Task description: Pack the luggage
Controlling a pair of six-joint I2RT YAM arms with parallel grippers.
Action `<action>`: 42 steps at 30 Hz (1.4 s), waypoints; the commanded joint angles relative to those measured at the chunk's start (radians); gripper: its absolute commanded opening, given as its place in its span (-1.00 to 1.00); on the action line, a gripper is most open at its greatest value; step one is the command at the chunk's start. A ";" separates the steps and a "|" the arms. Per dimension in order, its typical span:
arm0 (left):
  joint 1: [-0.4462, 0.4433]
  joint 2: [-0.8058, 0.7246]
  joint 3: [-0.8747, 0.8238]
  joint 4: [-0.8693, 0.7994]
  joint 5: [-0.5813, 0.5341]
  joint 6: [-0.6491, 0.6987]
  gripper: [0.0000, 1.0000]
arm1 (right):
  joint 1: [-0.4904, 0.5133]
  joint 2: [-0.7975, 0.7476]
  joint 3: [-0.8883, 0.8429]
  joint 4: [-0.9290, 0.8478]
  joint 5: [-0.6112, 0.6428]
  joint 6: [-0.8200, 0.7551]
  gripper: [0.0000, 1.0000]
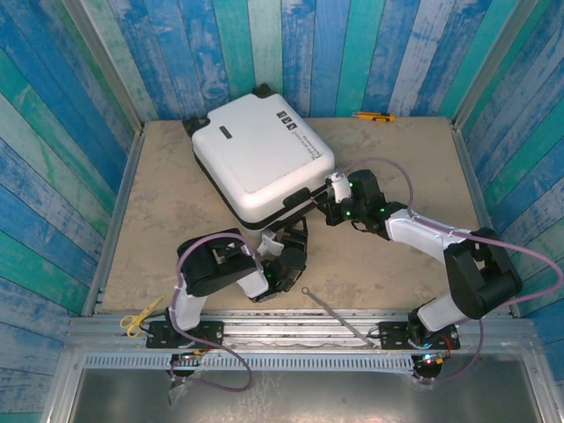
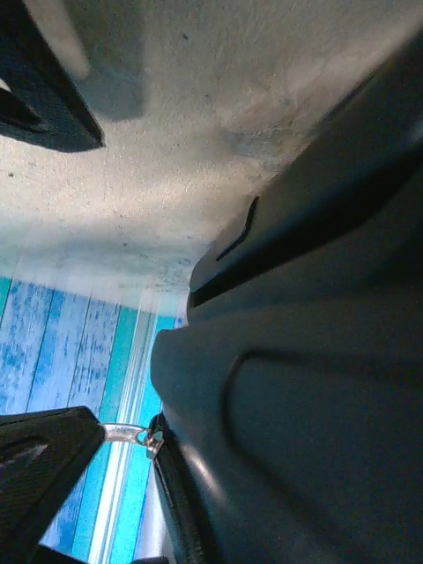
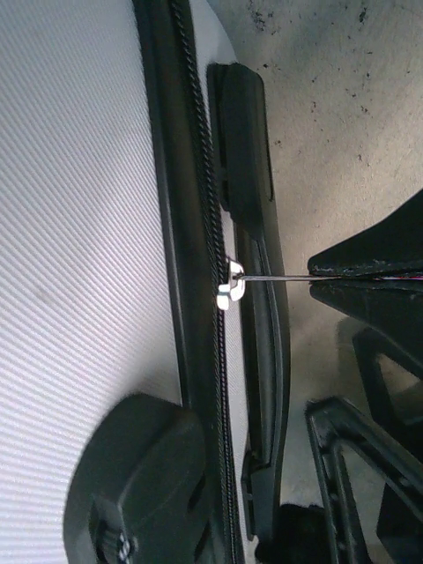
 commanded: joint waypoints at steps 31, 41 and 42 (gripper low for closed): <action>0.294 0.154 -0.172 0.535 0.149 0.015 -1.00 | -0.009 0.113 0.099 -0.177 0.067 -0.162 -0.99; 0.361 0.008 -0.276 0.534 0.418 0.164 -0.25 | -0.025 0.124 0.079 -0.122 0.023 -0.114 -0.99; 0.358 -0.015 -0.269 0.530 0.468 0.199 0.08 | -0.025 0.124 0.078 -0.119 0.020 -0.110 -0.99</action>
